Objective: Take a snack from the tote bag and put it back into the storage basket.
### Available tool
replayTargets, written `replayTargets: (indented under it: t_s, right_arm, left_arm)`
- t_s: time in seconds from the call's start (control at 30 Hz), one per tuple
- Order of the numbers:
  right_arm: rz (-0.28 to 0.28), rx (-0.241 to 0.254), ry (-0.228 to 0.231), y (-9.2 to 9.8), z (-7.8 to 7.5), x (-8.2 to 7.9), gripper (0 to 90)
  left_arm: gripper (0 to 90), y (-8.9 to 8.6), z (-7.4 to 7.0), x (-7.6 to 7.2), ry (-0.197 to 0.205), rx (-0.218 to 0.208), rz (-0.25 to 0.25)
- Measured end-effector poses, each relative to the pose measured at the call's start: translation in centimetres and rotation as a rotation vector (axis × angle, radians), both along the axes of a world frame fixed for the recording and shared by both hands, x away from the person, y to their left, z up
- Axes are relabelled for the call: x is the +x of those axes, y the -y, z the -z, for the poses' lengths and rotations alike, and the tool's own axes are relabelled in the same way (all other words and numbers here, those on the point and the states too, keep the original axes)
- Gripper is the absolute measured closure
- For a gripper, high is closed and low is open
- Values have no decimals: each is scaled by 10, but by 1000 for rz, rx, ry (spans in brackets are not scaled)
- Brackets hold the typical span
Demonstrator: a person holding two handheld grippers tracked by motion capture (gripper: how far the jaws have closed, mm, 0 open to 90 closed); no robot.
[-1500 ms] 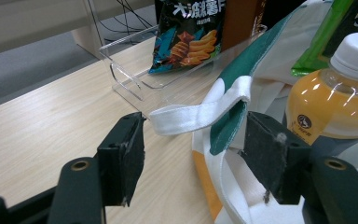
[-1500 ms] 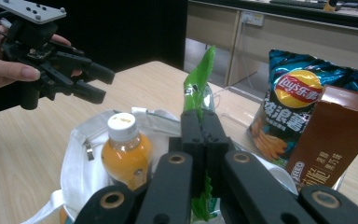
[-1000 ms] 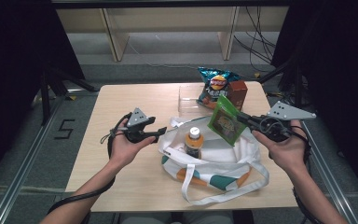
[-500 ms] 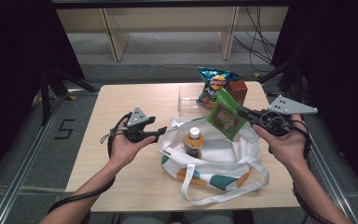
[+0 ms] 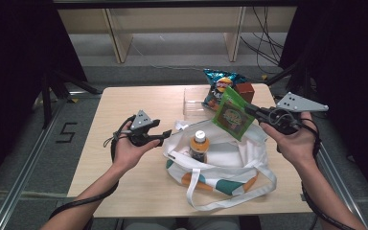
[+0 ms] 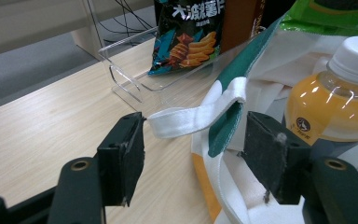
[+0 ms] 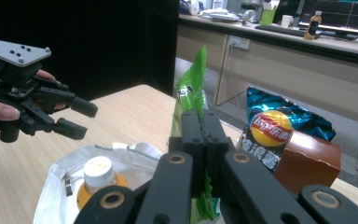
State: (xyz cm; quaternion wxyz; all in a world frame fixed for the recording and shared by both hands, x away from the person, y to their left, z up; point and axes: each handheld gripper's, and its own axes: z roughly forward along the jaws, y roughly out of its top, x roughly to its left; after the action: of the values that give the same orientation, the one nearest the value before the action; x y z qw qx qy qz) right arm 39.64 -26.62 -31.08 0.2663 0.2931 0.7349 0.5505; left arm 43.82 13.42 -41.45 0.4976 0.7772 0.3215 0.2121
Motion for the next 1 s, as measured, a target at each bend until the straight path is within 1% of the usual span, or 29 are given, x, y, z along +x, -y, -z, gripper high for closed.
replayTargets:
  t_s: [0.07,0.1,0.13,0.17,0.2,0.23,0.27,0.3,0.33,0.37,0.4,0.47,0.5,0.6,0.63,0.67,0.7,0.77,0.83,0.87,0.9,1.0]
  right_arm:
    - [3,12,3,0,-1,0,900]
    - [1,23,-14,-1,-2,0,900]
    - [1,13,1,0,-2,0,900]
    - [2,20,8,0,-3,1,900]
    - [8,15,19,1,-4,1,900]
    - [1,26,-3,0,-4,0,900]
    - [10,29,-2,0,-5,0,900]
    - [3,30,12,1,-5,2,900]
    - [11,18,16,2,-7,2,900]
    - [10,23,14,2,-7,2,900]
    - [9,37,2,1,-8,2,900]
    - [13,22,17,2,-9,3,900]
    - [11,38,12,1,-10,3,900]
    - [13,39,22,1,-13,5,900]
    - [19,27,33,2,-14,6,900]
    - [20,41,18,1,-14,5,900]
    - [21,32,34,2,-15,7,900]
    - [19,29,39,2,-15,8,900]
    - [15,30,31,3,-15,8,900]
    - [15,41,26,2,-15,8,900]
    - [18,41,26,2,-14,8,900]
    - [21,34,42,2,-14,9,900]
  left_arm:
    - [376,0,0,0,2,1,1]
    - [375,0,0,0,2,2,0]
    - [375,0,0,0,2,1,1]
    - [375,0,0,0,1,1,0]
    - [376,0,0,0,1,0,-1]
    - [376,0,0,0,0,1,-1]
    - [376,0,0,0,-2,3,-6]
    - [376,0,0,0,-2,2,-6]
    - [375,0,0,0,-1,3,-6]
    - [376,0,0,0,0,4,-5]
    - [375,0,0,0,0,4,-6]
    - [375,0,0,0,0,3,-6]
    - [376,0,0,0,-1,2,-6]
    - [375,0,0,0,0,3,-5]
    - [375,0,0,0,0,0,-1]
    - [375,0,0,0,1,0,-1]
    - [376,0,0,0,2,0,-1]
    - [375,0,0,0,3,-1,-1]
    - [376,0,0,0,1,-1,-1]
    - [376,0,0,0,1,0,-1]
    - [375,0,0,0,1,0,-1]
    - [376,0,0,0,2,0,-1]
